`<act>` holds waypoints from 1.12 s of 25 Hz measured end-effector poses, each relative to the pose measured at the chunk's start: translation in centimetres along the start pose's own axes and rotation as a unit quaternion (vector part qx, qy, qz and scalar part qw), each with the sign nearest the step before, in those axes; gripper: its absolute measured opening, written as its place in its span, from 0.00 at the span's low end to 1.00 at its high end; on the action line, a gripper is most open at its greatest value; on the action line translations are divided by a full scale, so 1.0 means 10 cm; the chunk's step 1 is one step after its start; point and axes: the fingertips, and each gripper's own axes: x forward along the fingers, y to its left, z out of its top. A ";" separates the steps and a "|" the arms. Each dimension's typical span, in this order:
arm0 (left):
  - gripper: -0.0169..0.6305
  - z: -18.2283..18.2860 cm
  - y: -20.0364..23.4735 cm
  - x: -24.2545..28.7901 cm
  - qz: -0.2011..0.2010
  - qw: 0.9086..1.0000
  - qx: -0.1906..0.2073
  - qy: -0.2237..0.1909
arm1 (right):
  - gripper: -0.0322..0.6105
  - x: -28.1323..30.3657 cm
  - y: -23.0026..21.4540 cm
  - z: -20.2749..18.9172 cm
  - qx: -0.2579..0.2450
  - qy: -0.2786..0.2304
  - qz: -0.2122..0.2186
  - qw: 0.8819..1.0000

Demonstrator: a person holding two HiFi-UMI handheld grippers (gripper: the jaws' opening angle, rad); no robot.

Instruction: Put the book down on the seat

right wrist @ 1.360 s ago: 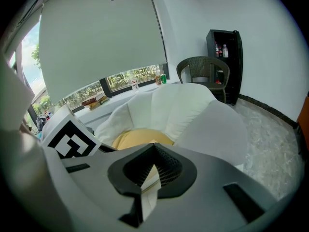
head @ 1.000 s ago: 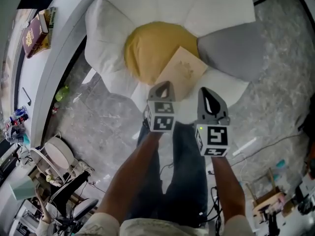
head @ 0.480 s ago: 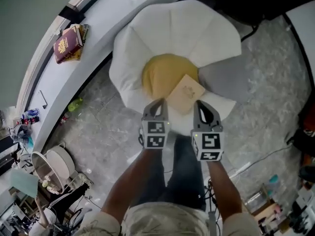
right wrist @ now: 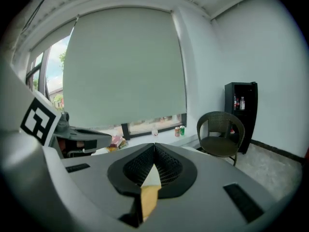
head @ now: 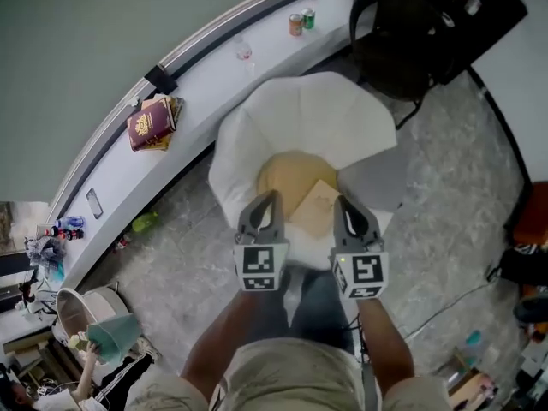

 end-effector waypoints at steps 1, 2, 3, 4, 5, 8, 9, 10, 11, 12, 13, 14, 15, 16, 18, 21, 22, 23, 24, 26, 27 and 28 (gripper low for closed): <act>0.04 0.14 0.02 -0.06 0.002 1.000 0.006 -0.018 | 0.06 -0.05 0.01 0.13 0.004 -0.013 0.000 1.000; 0.04 0.28 0.04 -0.11 0.003 0.999 0.010 -0.035 | 0.06 -0.10 0.01 0.26 0.003 -0.023 -0.004 1.000; 0.04 0.42 0.06 -0.14 0.004 0.999 0.012 -0.051 | 0.06 -0.12 0.01 0.39 -0.002 -0.034 -0.007 0.999; 0.04 0.55 0.10 -0.17 0.006 0.998 0.012 -0.066 | 0.06 -0.13 0.01 0.52 -0.009 -0.044 -0.011 0.999; 0.04 0.68 0.14 -0.21 0.009 0.997 0.012 -0.080 | 0.06 -0.14 0.00 0.65 -0.015 -0.054 -0.013 0.998; 0.04 1.04 0.22 -0.37 0.016 0.994 0.012 -0.112 | 0.06 -0.22 0.00 0.97 -0.025 -0.073 -0.024 0.997; 0.04 1.15 0.23 -0.43 0.018 0.992 0.014 -0.121 | 0.06 -0.26 0.00 1.08 -0.029 -0.081 -0.026 0.996; 0.04 1.26 0.24 -0.49 0.019 0.991 0.017 -0.131 | 0.06 -0.30 0.00 1.19 -0.034 -0.091 -0.028 0.995; 0.04 1.36 0.25 -0.55 0.021 0.990 0.018 -0.141 | 0.06 -0.34 0.01 1.29 -0.037 -0.102 -0.029 0.994; 0.04 1.46 0.25 -0.61 0.024 0.988 0.019 -0.151 | 0.06 -0.39 0.01 1.39 -0.039 -0.112 -0.029 0.993; 0.04 1.56 0.25 -0.67 0.026 0.986 0.021 -0.161 | 0.06 -0.44 0.02 1.49 -0.040 -0.121 -0.030 0.991; 0.04 1.65 0.25 -0.73 0.028 0.985 0.022 -0.171 | 0.06 -0.48 0.03 1.57 -0.043 -0.128 -0.031 0.990; 0.04 1.74 0.25 -0.79 0.030 0.983 0.024 -0.179 | 0.06 -0.52 0.03 1.64 -0.047 -0.133 -0.034 0.989; 0.04 1.81 0.25 -0.84 0.031 0.981 0.026 -0.187 | 0.06 -0.56 0.05 1.71 -0.051 -0.137 -0.035 0.989; 0.04 1.94 0.26 -0.93 0.034 0.979 0.032 -0.199 | 0.06 -0.61 0.08 1.85 -0.055 -0.152 -0.035 0.986; 0.04 2.06 0.27 -1.01 0.038 0.976 0.039 -0.210 | 0.06 -0.65 0.15 2.02 -0.064 -0.173 -0.028 0.982; 0.04 2.09 0.27 -1.02 0.039 0.975 0.039 -0.213 | 0.06 -0.67 0.17 2.06 -0.068 -0.178 -0.027 0.981; 0.04 2.12 0.26 -1.03 0.040 0.975 0.038 -0.217 | 0.06 -0.69 0.17 2.10 -0.072 -0.184 -0.026 0.980; 0.04 2.14 0.24 -1.04 0.040 0.974 0.037 -0.220 | 0.06 -0.71 0.17 2.13 -0.075 -0.189 -0.025 0.979; 0.04 2.17 0.19 -1.03 0.042 0.973 0.048 -0.223 | 0.06 -0.75 0.13 2.18 -0.078 -0.196 -0.026 0.977; 0.04 2.18 0.16 -1.01 0.043 0.972 0.058 -0.223 | 0.06 -0.76 0.11 2.21 -0.078 -0.198 -0.027 0.977; 0.04 2.19 0.13 -0.99 0.044 0.972 0.067 -0.221 | 0.06 -0.76 0.08 2.23 -0.078 -0.200 -0.028 0.976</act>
